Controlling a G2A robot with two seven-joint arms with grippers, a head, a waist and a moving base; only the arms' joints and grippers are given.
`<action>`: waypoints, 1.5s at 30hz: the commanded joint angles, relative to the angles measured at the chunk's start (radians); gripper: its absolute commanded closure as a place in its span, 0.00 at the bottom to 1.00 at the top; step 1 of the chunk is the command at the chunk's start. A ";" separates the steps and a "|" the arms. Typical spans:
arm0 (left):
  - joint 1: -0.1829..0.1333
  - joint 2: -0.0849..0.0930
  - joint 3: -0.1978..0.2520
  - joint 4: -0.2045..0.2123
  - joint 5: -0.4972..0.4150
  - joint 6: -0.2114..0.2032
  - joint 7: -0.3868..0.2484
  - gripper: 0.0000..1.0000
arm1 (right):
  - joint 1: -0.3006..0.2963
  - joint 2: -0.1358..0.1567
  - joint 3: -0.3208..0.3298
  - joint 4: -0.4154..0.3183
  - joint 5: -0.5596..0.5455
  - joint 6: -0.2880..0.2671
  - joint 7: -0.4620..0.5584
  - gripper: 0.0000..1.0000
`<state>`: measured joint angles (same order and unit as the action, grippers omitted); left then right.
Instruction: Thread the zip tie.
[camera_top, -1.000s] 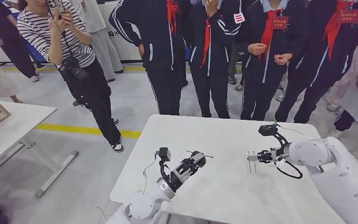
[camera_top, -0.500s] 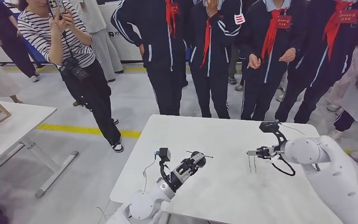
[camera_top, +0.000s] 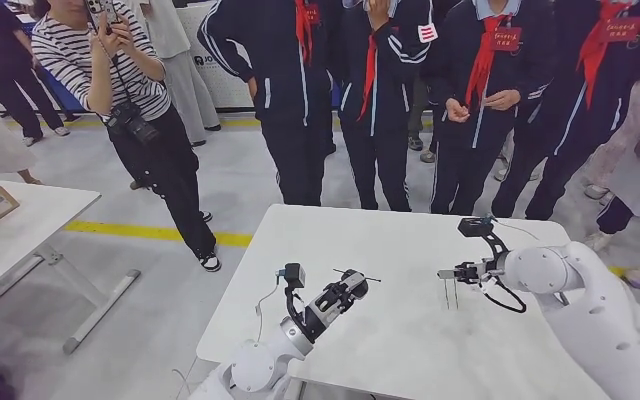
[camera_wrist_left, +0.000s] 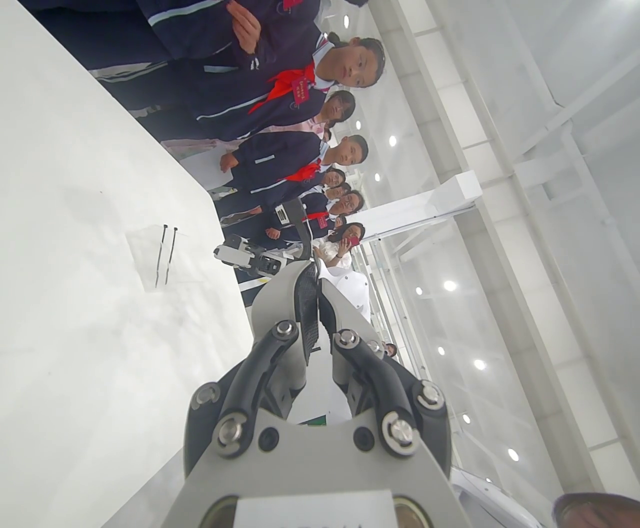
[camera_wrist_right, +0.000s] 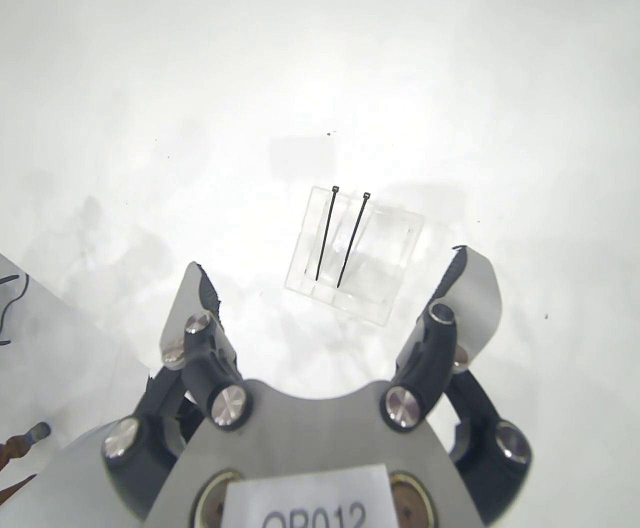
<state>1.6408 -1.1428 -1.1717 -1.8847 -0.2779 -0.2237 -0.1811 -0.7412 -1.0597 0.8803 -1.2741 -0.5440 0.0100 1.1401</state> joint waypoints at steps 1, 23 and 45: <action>0.000 0.000 0.000 0.000 0.000 0.000 0.000 1.00 | 0.006 -0.003 -0.005 0.008 -0.001 0.005 0.010 0.17; 0.000 0.000 0.000 0.000 0.000 0.000 0.000 1.00 | 0.102 -0.063 -0.100 0.173 0.017 0.034 0.050 0.00; 0.000 0.000 0.000 0.000 0.000 0.000 0.000 1.00 | 0.092 -0.064 -0.084 0.182 -0.017 0.053 0.081 0.65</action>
<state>1.6408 -1.1428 -1.1717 -1.8847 -0.2779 -0.2237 -0.1810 -0.6546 -1.1206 0.8010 -1.1012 -0.5602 0.0611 1.2211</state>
